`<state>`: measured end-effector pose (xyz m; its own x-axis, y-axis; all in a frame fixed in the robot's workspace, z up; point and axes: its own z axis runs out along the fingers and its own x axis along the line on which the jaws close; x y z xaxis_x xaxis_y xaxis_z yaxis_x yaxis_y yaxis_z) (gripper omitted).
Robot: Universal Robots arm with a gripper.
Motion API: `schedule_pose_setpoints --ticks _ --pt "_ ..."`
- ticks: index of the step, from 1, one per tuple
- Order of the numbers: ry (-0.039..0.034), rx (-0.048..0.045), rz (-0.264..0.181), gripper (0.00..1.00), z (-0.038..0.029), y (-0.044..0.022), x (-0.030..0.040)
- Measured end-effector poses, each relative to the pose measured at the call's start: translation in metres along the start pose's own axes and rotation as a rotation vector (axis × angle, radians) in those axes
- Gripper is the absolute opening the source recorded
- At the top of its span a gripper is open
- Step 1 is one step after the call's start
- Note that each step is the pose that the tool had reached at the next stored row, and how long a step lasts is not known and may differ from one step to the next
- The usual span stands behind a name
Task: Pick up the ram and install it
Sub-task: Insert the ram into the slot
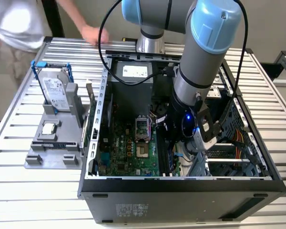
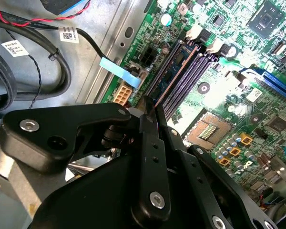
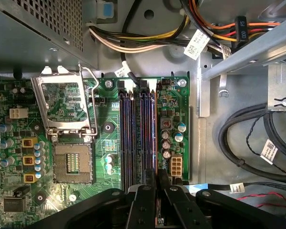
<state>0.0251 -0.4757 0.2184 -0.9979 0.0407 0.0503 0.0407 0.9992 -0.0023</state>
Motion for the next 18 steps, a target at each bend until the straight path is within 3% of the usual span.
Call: schedule_pose_setpoints --ticks 7,10,14,18 --pt "-0.0009 0.0 0.0 0.0 0.0001 0.0 0.0" --pt "-0.0042 -0.0002 -0.001 0.0 0.0001 0.0 0.0" --pt "-0.0143 -0.0002 -0.006 0.0 0.001 0.0001 -0.0001" --pt "-0.0158 -0.001 -0.008 0.0 0.003 0.0 -0.0002"
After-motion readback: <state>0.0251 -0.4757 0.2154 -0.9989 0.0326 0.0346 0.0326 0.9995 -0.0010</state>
